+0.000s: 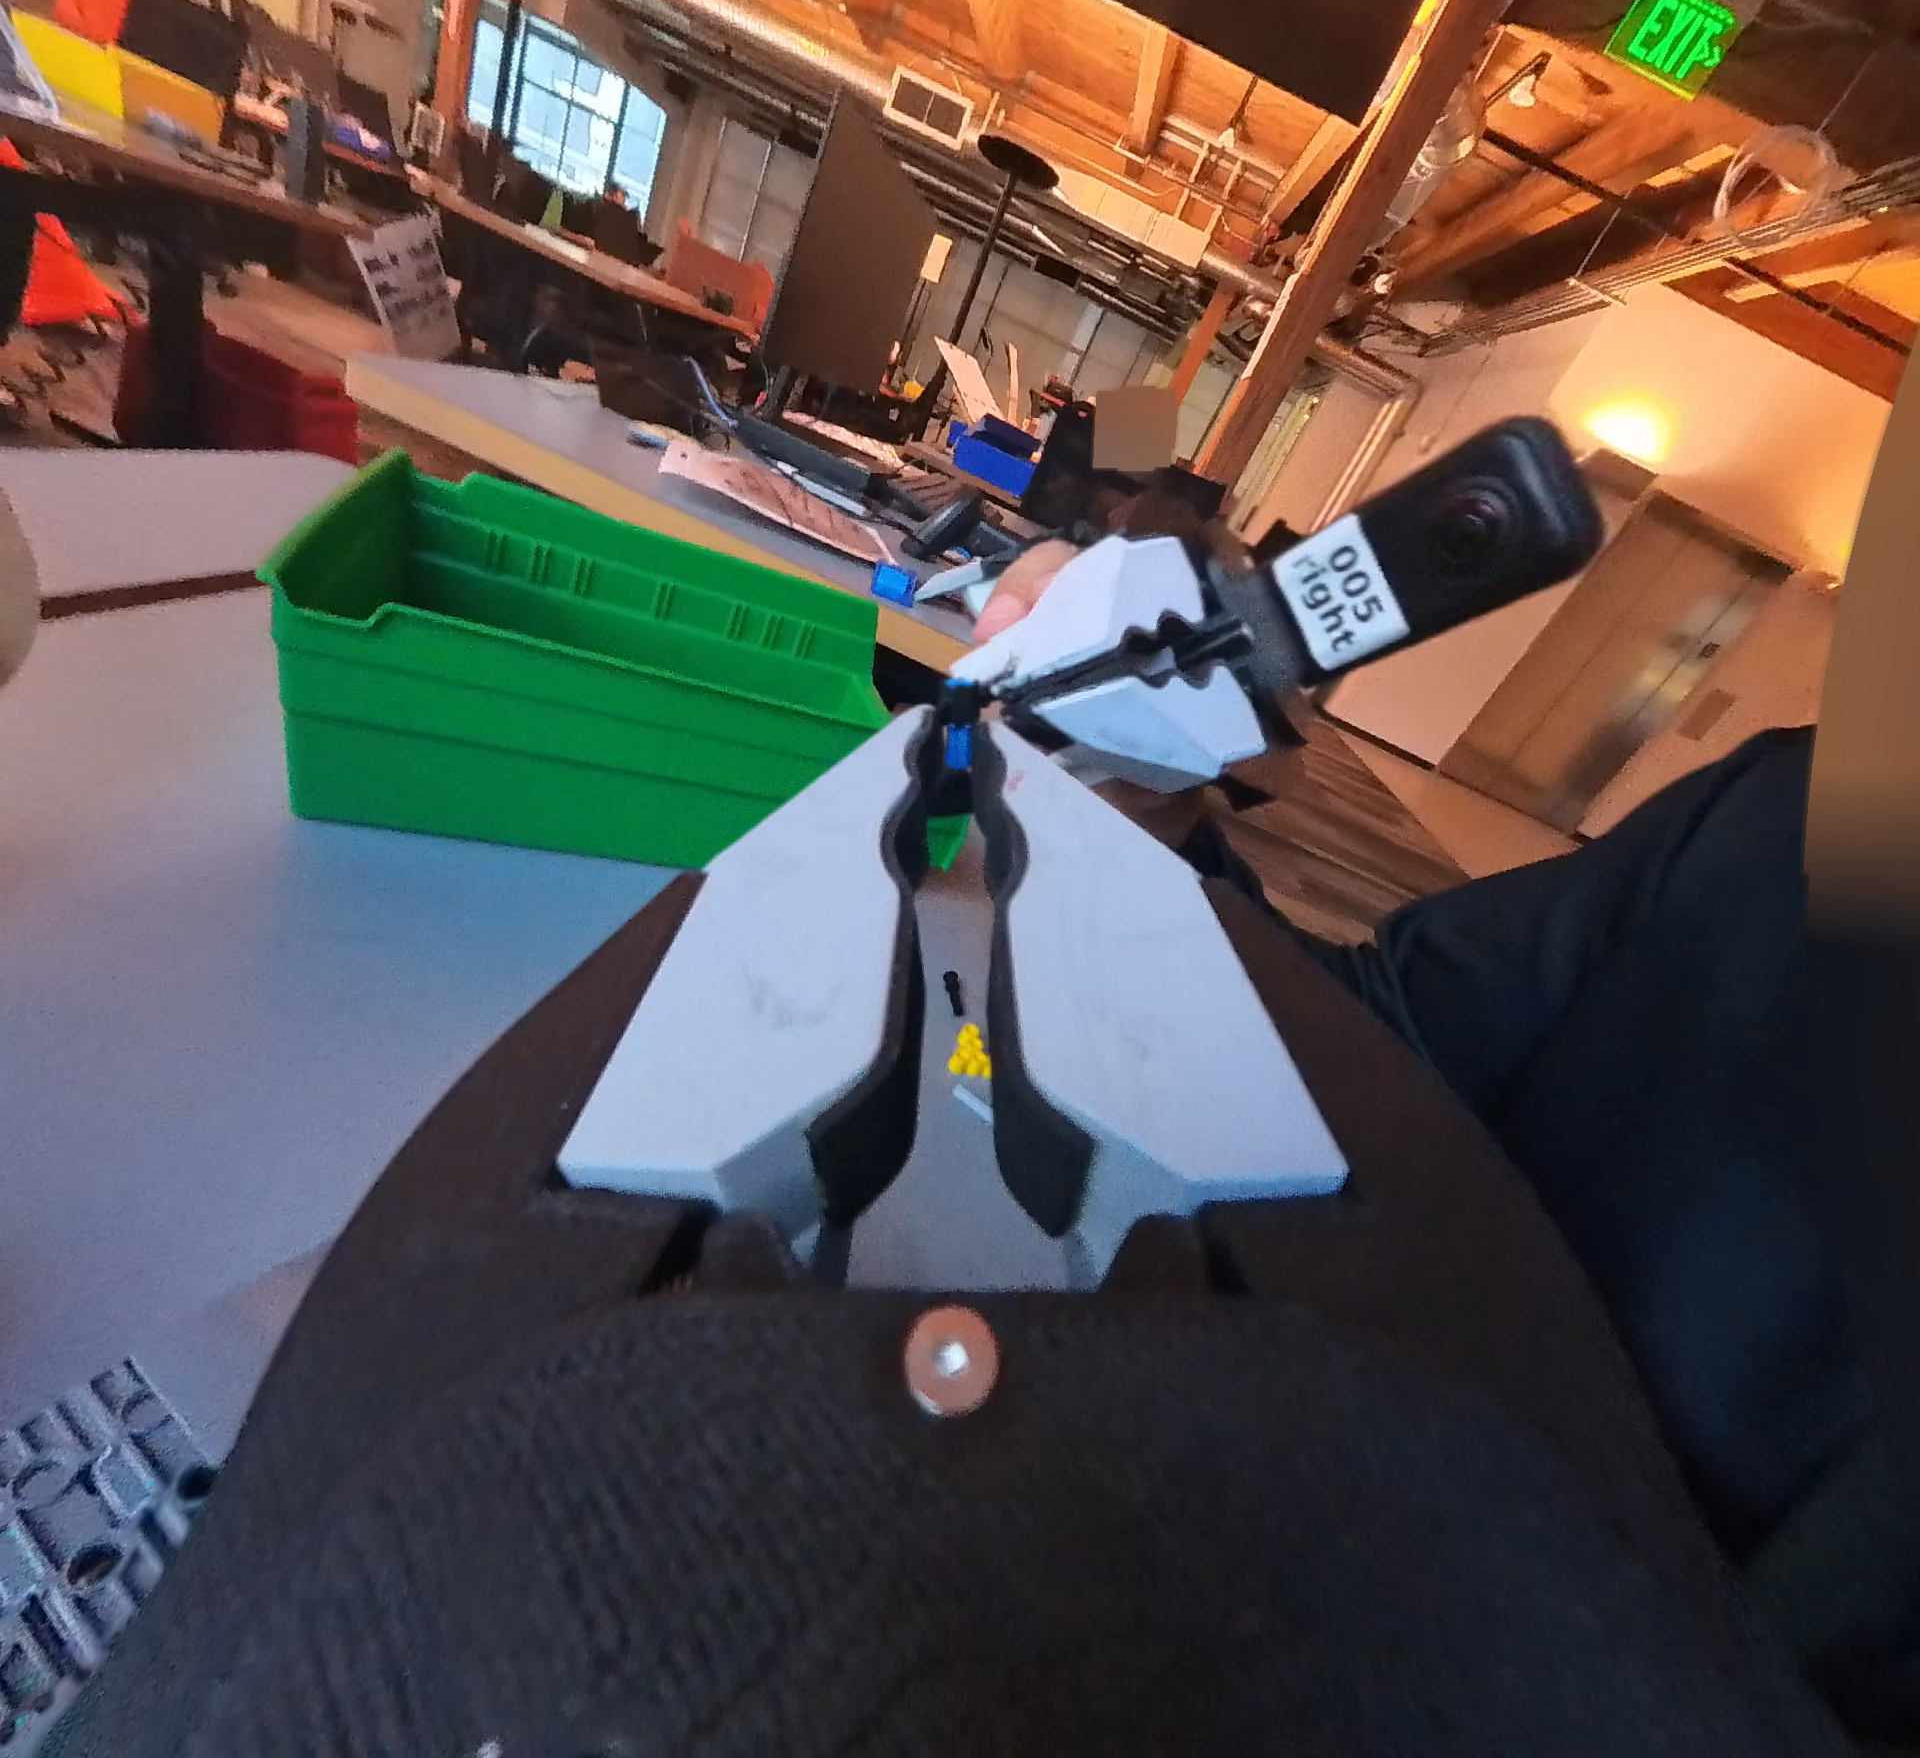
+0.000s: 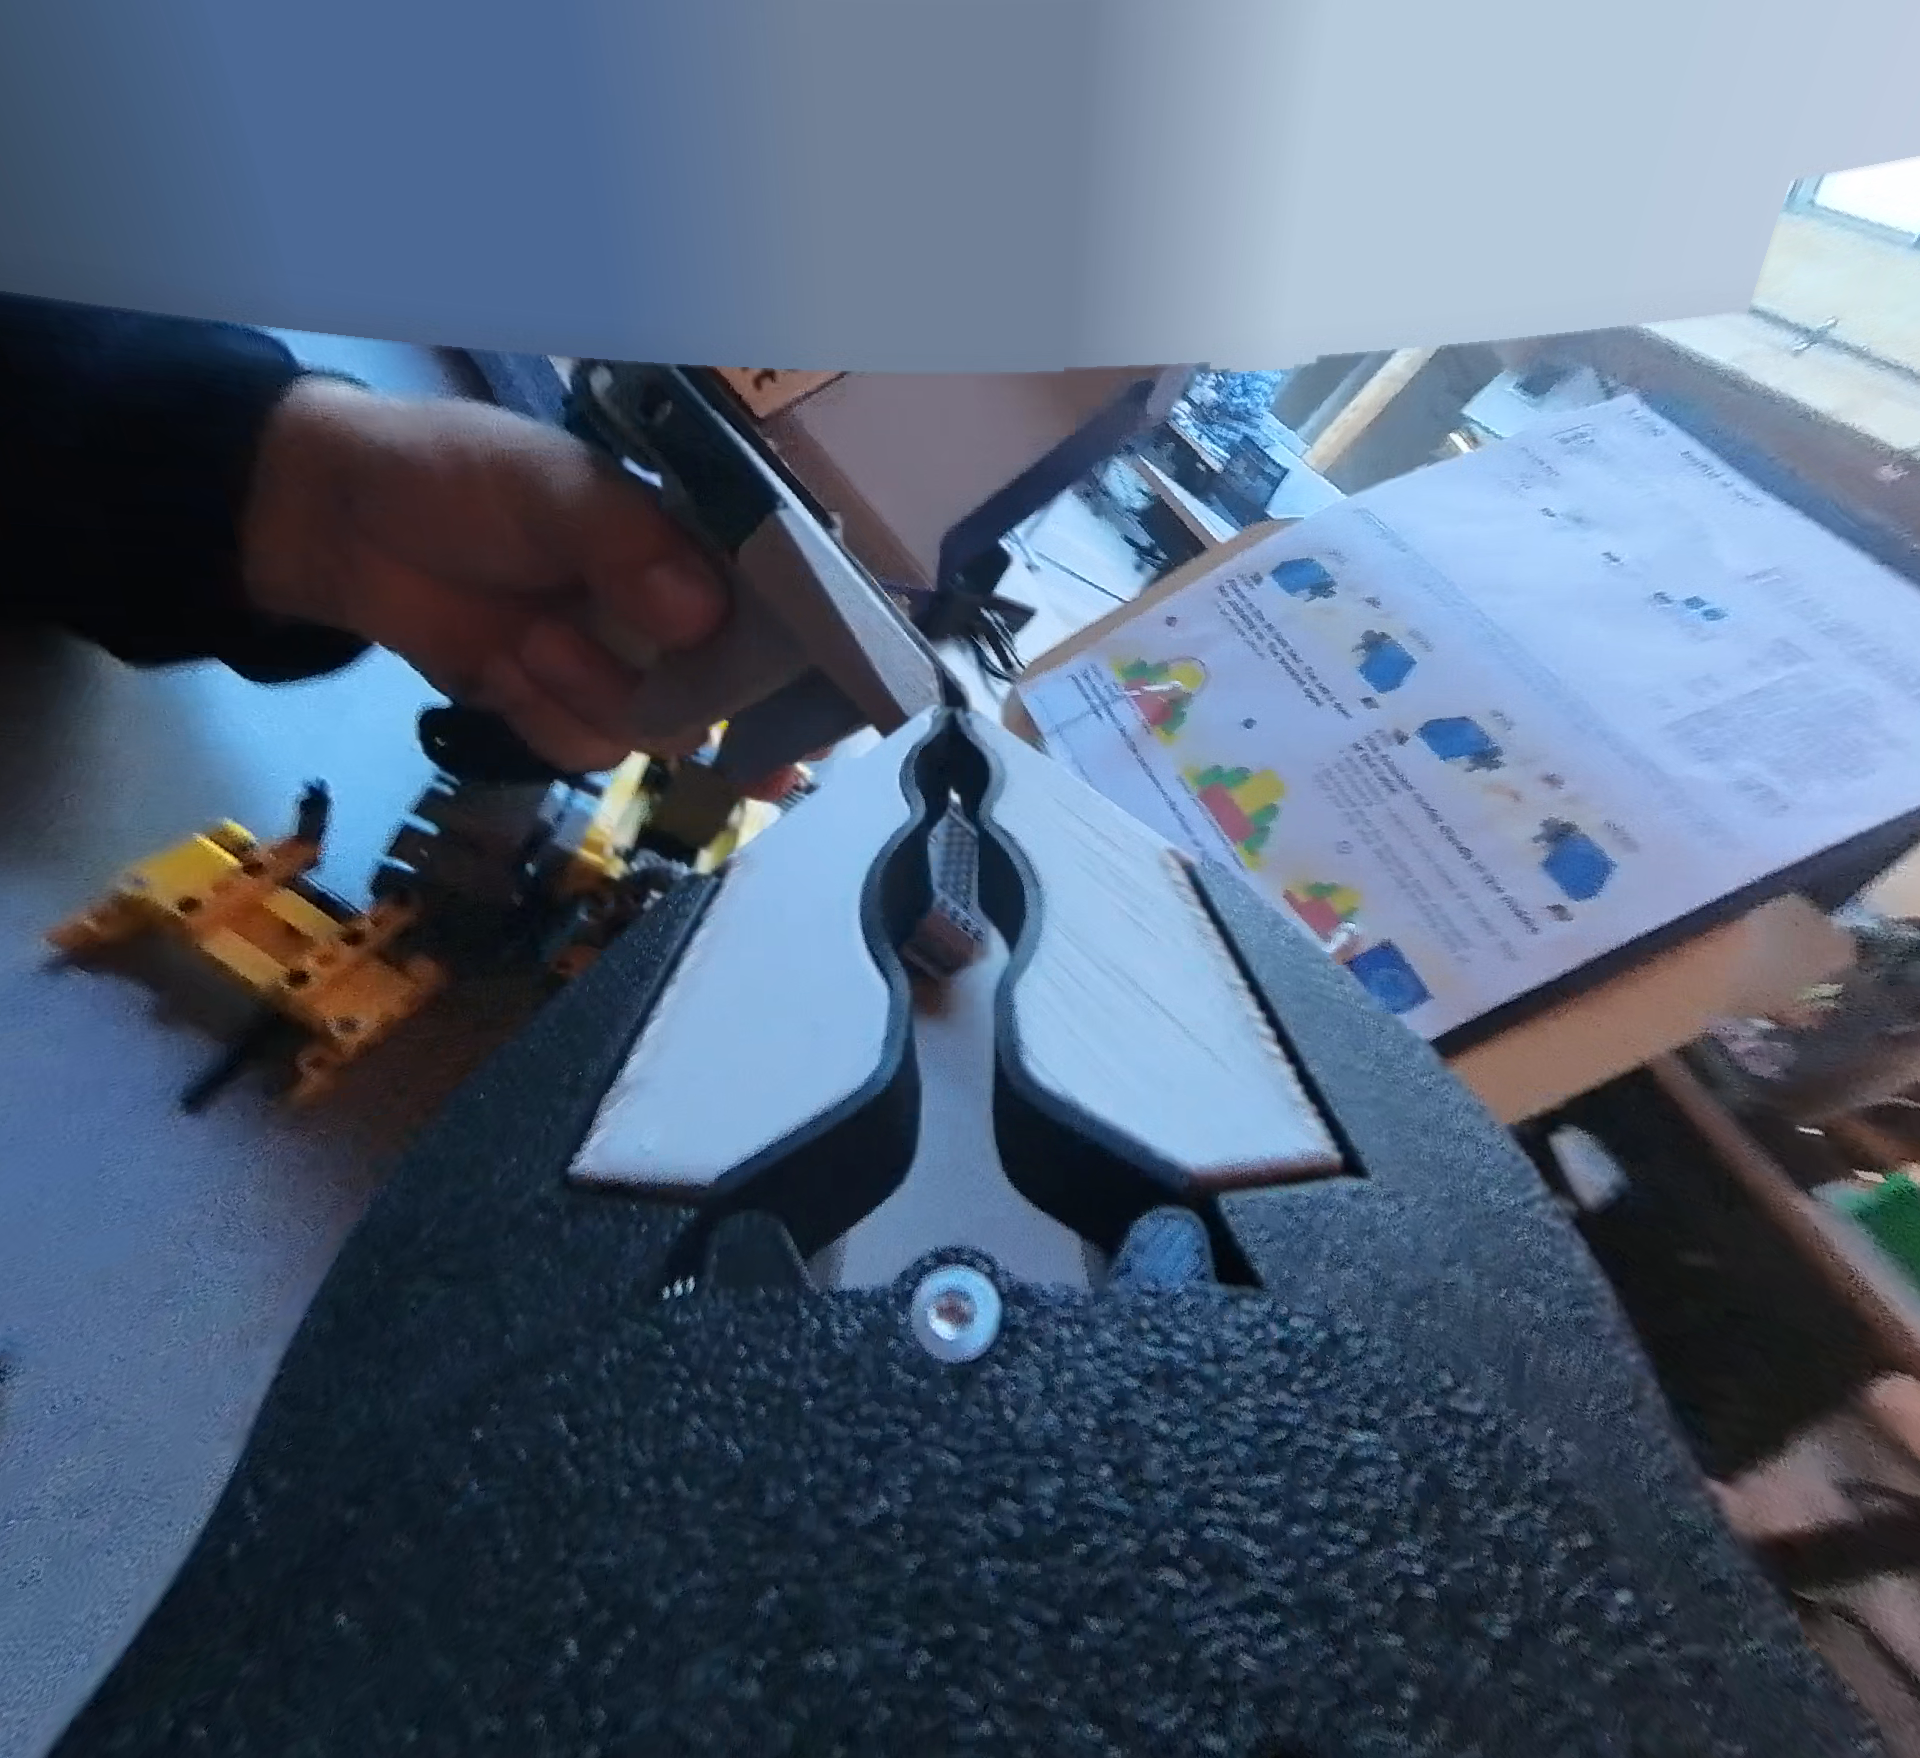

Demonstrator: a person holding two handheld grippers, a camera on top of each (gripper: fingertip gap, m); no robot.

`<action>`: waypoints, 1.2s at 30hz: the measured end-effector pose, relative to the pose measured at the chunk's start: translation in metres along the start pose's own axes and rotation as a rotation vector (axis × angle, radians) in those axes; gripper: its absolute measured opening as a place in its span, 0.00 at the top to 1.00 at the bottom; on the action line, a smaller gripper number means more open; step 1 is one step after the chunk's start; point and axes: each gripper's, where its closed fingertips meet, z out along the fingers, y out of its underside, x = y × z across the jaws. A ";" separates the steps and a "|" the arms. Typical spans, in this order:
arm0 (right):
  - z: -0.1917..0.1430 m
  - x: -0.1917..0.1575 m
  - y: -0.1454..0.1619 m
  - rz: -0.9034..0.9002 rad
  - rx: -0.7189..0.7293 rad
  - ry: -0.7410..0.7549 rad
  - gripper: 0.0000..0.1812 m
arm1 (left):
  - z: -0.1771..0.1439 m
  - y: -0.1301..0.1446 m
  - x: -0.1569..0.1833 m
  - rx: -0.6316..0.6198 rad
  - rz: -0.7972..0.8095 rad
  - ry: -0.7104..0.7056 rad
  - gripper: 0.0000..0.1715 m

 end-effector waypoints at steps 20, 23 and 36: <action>-0.026 -0.004 0.006 -0.083 0.012 -0.044 0.96 | 0.008 0.014 0.016 -0.030 -0.261 0.223 0.98; -0.033 -0.010 0.006 -0.051 0.038 -0.111 0.95 | 0.010 0.019 0.023 -0.054 -0.305 0.280 0.98; -0.052 -0.021 0.008 -0.077 0.027 -0.253 0.87 | 0.019 0.040 0.043 -0.158 -0.275 0.321 0.98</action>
